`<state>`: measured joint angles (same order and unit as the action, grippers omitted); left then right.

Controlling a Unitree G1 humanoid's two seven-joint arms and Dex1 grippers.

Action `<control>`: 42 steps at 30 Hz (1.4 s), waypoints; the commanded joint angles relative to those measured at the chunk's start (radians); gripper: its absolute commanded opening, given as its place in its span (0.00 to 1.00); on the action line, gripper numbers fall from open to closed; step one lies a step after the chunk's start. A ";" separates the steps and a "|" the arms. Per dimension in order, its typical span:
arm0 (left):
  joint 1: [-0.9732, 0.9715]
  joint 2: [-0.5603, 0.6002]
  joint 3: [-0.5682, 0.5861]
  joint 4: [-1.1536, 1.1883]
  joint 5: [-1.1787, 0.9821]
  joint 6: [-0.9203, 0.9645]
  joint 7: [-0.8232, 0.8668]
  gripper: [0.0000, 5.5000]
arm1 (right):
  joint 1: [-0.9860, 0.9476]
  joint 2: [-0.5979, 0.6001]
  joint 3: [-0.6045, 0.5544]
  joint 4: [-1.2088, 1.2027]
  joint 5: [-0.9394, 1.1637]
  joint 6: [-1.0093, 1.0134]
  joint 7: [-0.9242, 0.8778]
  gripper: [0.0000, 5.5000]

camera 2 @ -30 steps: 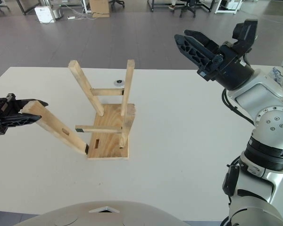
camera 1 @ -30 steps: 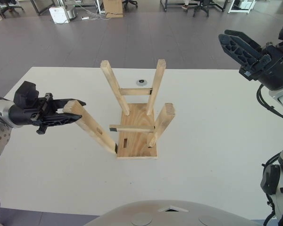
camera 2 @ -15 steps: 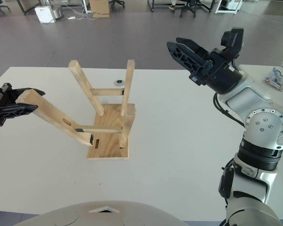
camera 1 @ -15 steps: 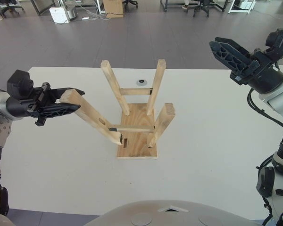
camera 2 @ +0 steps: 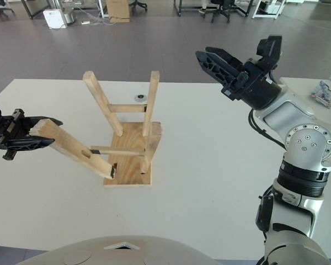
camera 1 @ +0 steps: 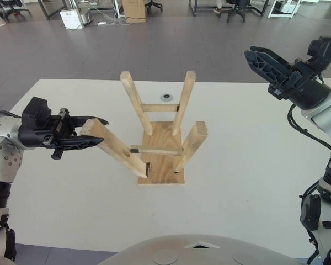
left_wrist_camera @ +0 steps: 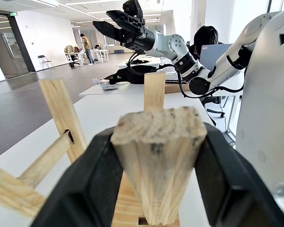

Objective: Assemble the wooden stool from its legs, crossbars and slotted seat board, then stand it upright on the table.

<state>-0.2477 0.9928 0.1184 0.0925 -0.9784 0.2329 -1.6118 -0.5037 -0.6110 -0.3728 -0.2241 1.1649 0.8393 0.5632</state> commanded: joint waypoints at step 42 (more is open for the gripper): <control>-0.035 -0.046 -0.267 -0.205 0.222 0.083 0.075 0.37 | 0.137 0.048 0.280 -0.493 -0.206 -0.079 -0.225 0.52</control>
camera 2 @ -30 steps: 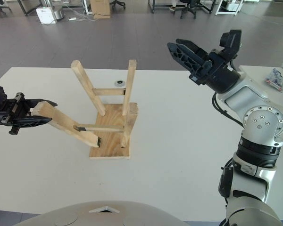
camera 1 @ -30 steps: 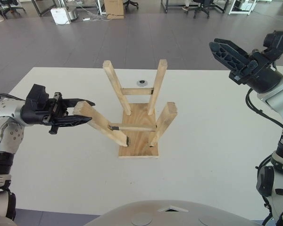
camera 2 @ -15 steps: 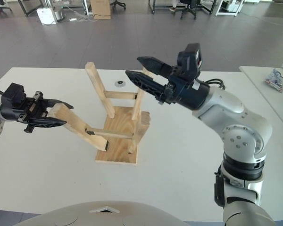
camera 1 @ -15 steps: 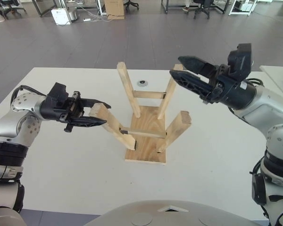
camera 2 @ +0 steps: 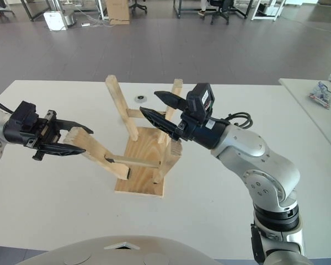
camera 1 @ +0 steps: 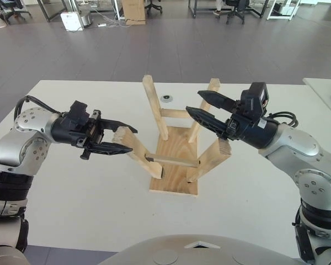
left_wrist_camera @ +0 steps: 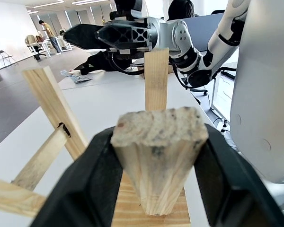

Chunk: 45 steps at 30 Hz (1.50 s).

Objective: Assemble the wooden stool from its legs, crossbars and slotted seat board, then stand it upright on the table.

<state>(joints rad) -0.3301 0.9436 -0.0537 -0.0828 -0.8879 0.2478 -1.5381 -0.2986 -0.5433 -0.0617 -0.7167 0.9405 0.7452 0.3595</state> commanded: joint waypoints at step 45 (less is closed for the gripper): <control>0.196 -0.008 -0.200 -0.300 0.213 0.177 0.397 0.37 | 0.156 -0.143 -0.009 -0.065 0.397 -0.061 -0.192 0.52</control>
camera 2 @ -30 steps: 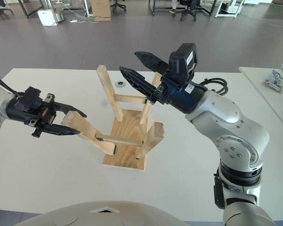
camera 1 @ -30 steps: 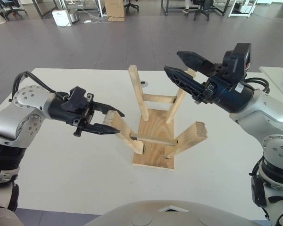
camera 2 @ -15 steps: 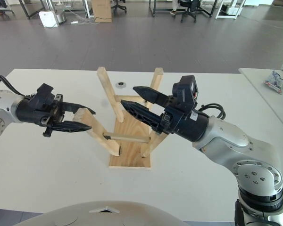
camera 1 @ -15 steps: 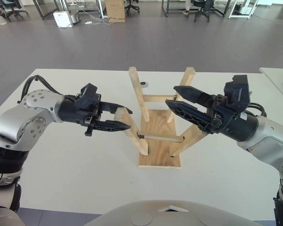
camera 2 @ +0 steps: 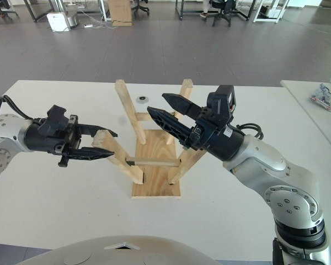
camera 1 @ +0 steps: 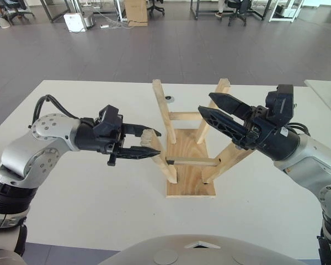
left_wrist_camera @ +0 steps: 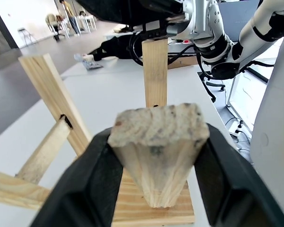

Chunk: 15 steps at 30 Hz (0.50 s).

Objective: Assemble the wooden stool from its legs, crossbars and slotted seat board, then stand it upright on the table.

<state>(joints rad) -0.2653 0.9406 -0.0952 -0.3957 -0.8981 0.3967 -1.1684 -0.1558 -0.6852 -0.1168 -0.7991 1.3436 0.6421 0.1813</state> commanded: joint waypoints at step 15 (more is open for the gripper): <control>0.258 0.008 -0.003 0.169 0.339 -0.026 0.022 0.78 | -0.013 -0.091 0.044 0.044 -0.157 0.037 0.057 0.52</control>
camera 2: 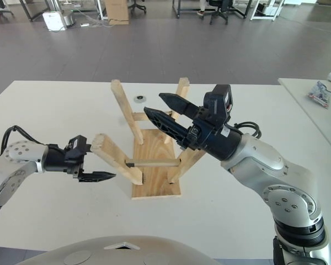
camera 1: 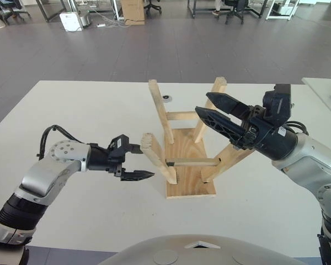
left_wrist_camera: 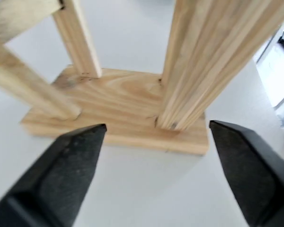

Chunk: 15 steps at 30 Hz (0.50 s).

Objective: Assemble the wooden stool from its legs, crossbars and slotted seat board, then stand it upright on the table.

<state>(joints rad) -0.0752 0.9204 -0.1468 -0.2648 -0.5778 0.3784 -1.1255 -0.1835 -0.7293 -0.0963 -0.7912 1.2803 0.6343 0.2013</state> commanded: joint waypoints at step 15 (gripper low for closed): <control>0.281 -0.099 0.072 0.007 0.038 0.009 0.032 0.78 | -0.390 0.014 0.208 0.270 -0.773 -0.171 0.206 0.52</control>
<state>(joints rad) 0.2140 0.8415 -0.0737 -0.2469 -0.5680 0.3944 -1.1226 -0.5080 -0.7019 0.0929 -0.5340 0.6369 0.5164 0.4272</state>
